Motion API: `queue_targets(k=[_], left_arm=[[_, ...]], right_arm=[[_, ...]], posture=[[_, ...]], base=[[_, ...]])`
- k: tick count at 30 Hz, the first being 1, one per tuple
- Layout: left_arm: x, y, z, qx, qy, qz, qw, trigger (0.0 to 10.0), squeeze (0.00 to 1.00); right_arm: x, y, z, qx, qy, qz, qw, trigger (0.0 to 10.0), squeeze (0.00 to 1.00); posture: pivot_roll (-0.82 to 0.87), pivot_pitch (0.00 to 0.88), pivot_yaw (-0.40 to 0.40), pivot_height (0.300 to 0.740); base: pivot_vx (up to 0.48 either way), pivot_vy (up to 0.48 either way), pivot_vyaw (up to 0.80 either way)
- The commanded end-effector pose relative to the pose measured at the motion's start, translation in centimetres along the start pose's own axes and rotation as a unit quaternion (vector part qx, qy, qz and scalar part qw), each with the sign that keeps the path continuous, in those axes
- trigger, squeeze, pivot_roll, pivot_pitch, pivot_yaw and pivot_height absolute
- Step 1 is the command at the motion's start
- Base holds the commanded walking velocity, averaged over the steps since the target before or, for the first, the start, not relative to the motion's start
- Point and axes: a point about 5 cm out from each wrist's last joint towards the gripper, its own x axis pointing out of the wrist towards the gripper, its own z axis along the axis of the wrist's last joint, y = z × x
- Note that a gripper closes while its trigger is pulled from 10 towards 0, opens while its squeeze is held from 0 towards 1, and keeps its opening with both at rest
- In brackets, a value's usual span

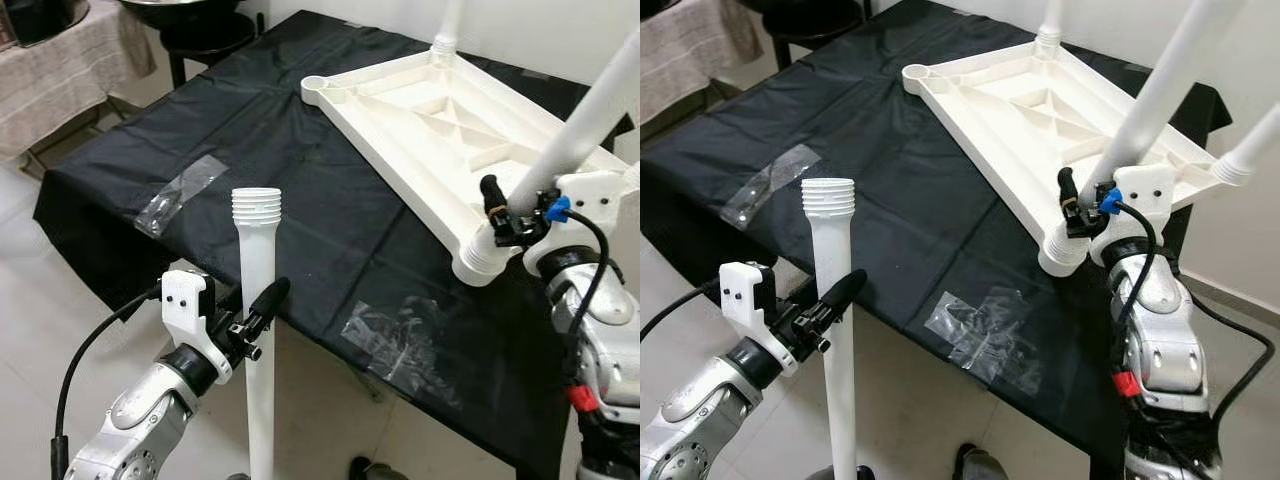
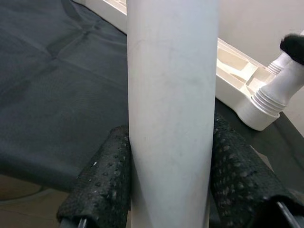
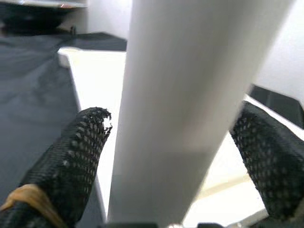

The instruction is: Building children table

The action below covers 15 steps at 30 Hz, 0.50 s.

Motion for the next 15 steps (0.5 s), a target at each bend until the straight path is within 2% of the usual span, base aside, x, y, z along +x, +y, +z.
queue_targets(k=[1,7,9,10,11,12,15], left_arm=[[-0.2,-0.1,-0.2,-0.005,0.004,-0.004,1.000,10.0,0.00],[-0.2,-0.1,-0.2,-0.007,0.005,-0.005,1.000,10.0,0.00],[-0.1,-0.1,-0.3,-0.008,0.005,-0.008,1.000,10.0,0.00],[-0.1,-0.1,-0.3,-0.008,0.005,-0.008,1.000,10.0,0.00],[0.0,-0.1,-0.3,-0.008,0.004,-0.009,1.000,10.0,0.00],[0.0,-0.1,-0.3,-0.008,0.004,-0.009,1.000,10.0,0.00],[0.1,0.1,-0.2,-0.005,0.004,-0.009,1.000,10.0,0.00]], right_arm=[[-0.5,-0.1,0.5,-0.004,-0.015,0.009,1.000,10.0,1.00],[-2.0,0.0,-0.2,-0.002,0.004,0.026,1.000,10.0,1.00],[-4.3,1.0,-1.6,0.012,0.042,0.071,0.997,10.0,1.00],[-4.3,1.0,-1.6,0.012,0.042,0.071,0.997,10.0,1.00],[-5.4,1.5,-2.0,0.020,0.057,0.086,0.994,10.0,1.00],[-5.4,1.5,-2.0,0.020,0.057,0.086,0.994,10.0,1.00],[-7.6,2.0,-3.0,0.033,0.093,0.090,0.991,10.0,1.00]], posture=[[-0.04,0.219,-0.034,0.740],[-0.05,0.220,-0.030,0.740],[-0.06,0.219,-0.028,0.740],[-0.06,0.219,-0.028,0.740],[-0.06,0.219,-0.026,0.740],[-0.06,0.219,-0.026,0.740],[-0.07,0.219,-0.027,0.740]], base=[[0.000,0.000,0.00],[0.000,0.000,0.00],[0.000,0.000,0.00],[0.000,0.000,0.00],[0.000,0.000,0.00],[0.000,0.000,0.00],[0.000,0.000,0.00]])
